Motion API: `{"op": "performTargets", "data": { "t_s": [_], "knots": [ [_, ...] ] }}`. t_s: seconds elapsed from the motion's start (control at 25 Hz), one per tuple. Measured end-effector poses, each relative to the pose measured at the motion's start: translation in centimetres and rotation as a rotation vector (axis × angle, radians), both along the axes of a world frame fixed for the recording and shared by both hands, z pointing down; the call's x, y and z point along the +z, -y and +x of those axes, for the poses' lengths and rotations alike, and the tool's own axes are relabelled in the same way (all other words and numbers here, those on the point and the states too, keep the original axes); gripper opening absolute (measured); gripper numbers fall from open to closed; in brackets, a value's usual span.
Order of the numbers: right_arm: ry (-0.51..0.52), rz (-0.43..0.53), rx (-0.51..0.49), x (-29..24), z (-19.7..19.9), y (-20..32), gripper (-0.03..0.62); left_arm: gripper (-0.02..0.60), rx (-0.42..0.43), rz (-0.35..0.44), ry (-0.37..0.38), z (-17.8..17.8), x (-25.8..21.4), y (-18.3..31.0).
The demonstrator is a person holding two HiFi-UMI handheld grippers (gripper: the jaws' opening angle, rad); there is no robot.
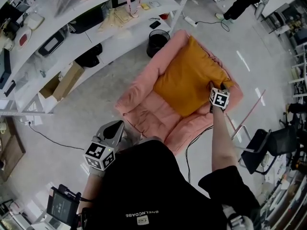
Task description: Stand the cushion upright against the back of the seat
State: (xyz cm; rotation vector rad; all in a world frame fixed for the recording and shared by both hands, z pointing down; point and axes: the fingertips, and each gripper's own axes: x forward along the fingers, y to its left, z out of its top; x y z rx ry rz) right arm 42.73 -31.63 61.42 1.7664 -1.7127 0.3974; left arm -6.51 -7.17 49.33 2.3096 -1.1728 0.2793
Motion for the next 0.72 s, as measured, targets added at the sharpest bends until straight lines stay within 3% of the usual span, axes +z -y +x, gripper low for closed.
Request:
{"op": "performTargets", "data": {
  "t_s": [0.16, 0.32, 0.4, 0.52, 0.64, 0.72],
  "knots": [
    [-0.136, 0.023, -0.08, -3.4, -1.4, -0.1, 0.344, 0.012, 0.015, -0.001, -0.004, 0.4, -0.1, -0.1],
    [-0.242, 0.106, -0.228, -7.2, -4.9, 0.9, 0.331, 0.012, 0.014, -0.008, -0.007, 0.6, 0.0, -0.2],
    [-0.318, 0.042, -0.359, -6.8, -7.4, 1.5, 0.316, 0.012, 0.012, -0.008, -0.005, 0.8, 0.0, -0.3],
    [-0.432, -0.142, -0.509, -3.0, -9.3, 2.0, 0.3, 0.012, 0.009, -0.006, 0.002, 1.1, -0.1, -0.5],
    [-0.52, -0.241, -0.518, -0.1, -8.2, 3.1, 0.264, 0.012, 0.001, -0.005, 0.01, 1.0, -0.2, -0.6],
    [-0.519, -0.262, -0.483, 0.7, -7.1, 4.0, 0.258, 0.012, -0.012, -0.006, 0.014, 0.8, -0.2, -0.7]
  ]
}}
